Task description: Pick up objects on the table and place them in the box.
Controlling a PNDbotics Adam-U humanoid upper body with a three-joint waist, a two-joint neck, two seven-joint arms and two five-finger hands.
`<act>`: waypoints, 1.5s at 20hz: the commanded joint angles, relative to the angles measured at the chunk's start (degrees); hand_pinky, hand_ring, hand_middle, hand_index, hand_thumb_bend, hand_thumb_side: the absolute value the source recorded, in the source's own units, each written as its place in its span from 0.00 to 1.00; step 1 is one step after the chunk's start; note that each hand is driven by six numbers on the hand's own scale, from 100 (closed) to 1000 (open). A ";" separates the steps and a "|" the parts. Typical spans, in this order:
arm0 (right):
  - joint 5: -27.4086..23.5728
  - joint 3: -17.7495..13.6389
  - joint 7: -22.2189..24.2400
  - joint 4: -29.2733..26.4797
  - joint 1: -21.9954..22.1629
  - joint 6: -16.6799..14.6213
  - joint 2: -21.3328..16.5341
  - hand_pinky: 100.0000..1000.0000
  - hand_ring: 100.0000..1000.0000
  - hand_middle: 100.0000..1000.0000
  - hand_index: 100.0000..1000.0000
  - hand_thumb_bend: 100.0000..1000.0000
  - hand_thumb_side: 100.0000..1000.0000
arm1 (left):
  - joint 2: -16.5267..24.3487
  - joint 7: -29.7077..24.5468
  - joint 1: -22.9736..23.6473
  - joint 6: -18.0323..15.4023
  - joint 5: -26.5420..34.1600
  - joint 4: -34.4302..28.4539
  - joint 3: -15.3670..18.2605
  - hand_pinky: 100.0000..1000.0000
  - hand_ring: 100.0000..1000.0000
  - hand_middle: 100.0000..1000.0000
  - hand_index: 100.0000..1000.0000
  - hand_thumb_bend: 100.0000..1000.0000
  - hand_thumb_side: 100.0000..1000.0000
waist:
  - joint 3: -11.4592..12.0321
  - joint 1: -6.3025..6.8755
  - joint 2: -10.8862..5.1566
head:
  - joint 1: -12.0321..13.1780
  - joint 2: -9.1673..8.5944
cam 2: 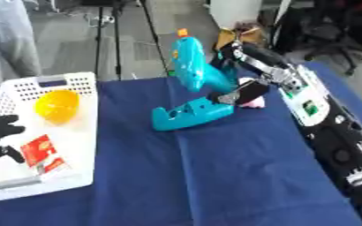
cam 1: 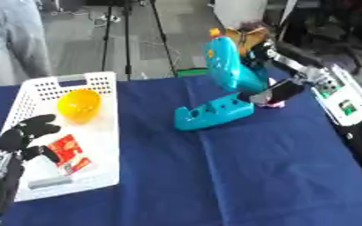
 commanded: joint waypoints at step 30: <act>21.50 -0.86 -2.93 17.35 -11.90 -3.35 13.84 0.30 0.41 0.35 0.45 0.31 0.19 | -1.34 -3.94 -3.72 0.55 2.86 -2.05 -3.72 0.41 0.78 0.80 0.72 0.21 0.99 | 16.76 -0.46 -0.34 | -4.83 -1.91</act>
